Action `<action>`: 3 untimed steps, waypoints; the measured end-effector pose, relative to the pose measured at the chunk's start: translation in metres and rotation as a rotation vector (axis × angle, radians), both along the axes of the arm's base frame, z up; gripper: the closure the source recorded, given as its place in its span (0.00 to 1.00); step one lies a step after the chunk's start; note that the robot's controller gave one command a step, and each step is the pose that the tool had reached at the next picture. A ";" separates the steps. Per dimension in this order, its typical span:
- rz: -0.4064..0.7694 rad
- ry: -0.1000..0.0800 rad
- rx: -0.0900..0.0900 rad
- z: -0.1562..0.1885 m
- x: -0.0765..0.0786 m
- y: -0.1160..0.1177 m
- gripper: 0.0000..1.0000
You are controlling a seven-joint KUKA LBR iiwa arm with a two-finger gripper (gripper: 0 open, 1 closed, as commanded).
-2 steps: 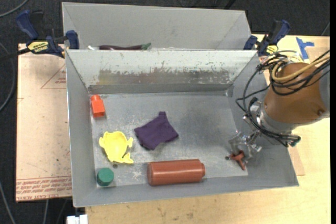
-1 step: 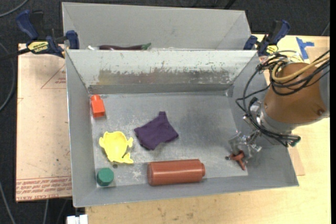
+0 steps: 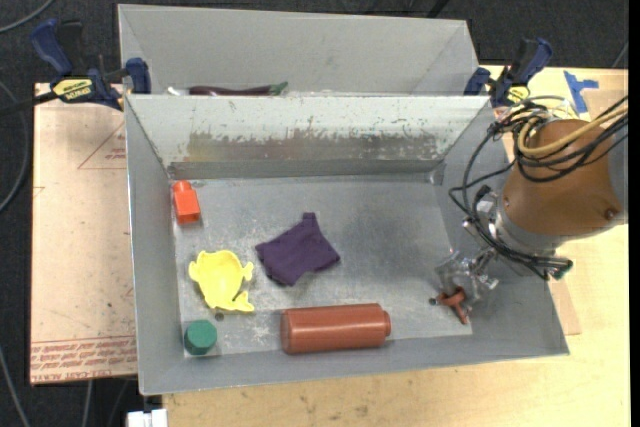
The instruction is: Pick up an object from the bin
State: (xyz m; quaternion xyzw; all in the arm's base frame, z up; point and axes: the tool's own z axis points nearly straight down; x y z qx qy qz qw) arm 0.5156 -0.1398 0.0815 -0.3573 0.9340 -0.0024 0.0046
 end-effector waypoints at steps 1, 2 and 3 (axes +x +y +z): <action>0.000 0.000 0.000 0.000 0.000 0.000 1.00; 0.000 0.000 0.000 0.000 0.000 0.000 1.00; 0.000 0.000 0.000 0.000 0.000 0.000 1.00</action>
Offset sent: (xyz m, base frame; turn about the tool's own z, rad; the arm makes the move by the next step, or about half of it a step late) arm 0.0000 0.0000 0.0000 0.0000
